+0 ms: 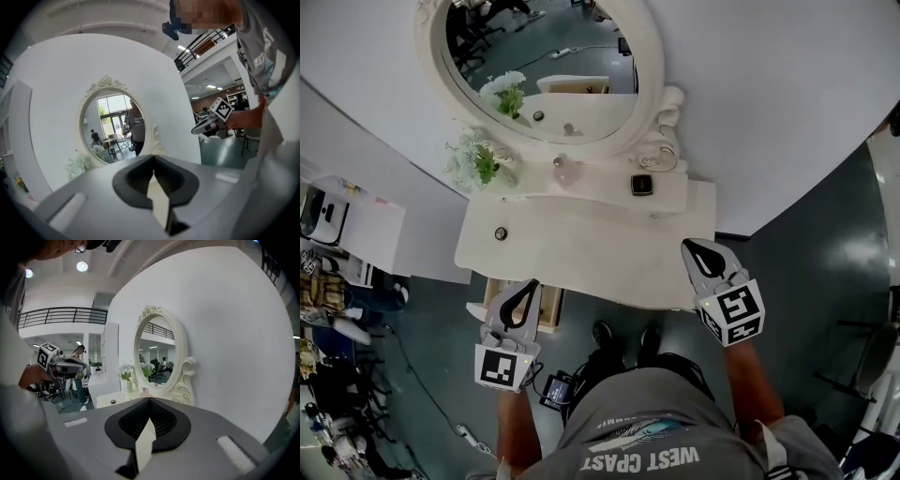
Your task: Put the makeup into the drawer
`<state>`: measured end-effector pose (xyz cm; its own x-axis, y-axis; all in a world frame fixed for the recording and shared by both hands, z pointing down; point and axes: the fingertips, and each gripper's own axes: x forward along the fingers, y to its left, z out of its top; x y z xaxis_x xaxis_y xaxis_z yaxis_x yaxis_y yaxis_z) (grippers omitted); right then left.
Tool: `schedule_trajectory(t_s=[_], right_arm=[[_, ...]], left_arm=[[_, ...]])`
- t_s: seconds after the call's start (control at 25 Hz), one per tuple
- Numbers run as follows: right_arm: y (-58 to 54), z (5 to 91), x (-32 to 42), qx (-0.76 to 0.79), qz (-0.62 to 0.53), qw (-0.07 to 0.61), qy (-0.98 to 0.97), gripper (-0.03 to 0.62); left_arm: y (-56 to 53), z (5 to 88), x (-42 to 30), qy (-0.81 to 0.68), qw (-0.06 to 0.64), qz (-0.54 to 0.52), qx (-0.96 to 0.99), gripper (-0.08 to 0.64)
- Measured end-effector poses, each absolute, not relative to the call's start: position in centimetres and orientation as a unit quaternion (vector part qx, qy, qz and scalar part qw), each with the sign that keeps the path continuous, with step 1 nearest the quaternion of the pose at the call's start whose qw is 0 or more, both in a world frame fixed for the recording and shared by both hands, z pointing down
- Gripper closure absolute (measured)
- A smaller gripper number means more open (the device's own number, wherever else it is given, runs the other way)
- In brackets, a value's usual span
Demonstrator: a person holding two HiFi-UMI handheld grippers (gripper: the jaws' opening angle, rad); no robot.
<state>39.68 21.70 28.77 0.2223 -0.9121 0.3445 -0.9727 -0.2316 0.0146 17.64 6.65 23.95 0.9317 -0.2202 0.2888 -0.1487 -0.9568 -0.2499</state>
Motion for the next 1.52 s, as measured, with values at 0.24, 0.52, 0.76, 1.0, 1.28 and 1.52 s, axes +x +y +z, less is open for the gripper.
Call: schedule_trajectory(t_s=[0.24, 0.52, 0.76, 1.0, 1.28, 1.52], right_arm=[[18.9, 28.9, 40.7, 0.781, 0.135, 0.125, -0.597, 0.591], [15.5, 30.4, 42.3, 0.787, 0.150, 0.132, -0.583, 0.590], [12.3, 33.2, 44.4, 0.794, 0.170, 0.135, -0.567, 0.586], [9.2, 36.5, 46.3, 0.794, 0.188, 0.145, -0.559, 0.580], [6.1, 40.9, 48.2, 0.796, 0.210, 0.151, -0.547, 0.568], [3.6, 44.4, 49.4, 0.797, 0.227, 0.152, -0.539, 0.539]], left_arm=[[3.9, 25.4, 18.2, 0.084, 0.098, -0.155, -0.979, 0.558], [0.8, 25.5, 20.1, 0.067, 0.091, -0.148, -0.982, 0.558], [-1.9, 28.0, 20.8, 0.057, 0.075, -0.161, -0.982, 0.558], [-4.3, 30.5, 21.8, 0.047, 0.063, -0.174, -0.982, 0.558], [-6.6, 33.4, 22.7, 0.039, 0.051, -0.191, -0.980, 0.558], [-7.9, 35.7, 23.0, 0.032, 0.045, -0.201, -0.978, 0.558]])
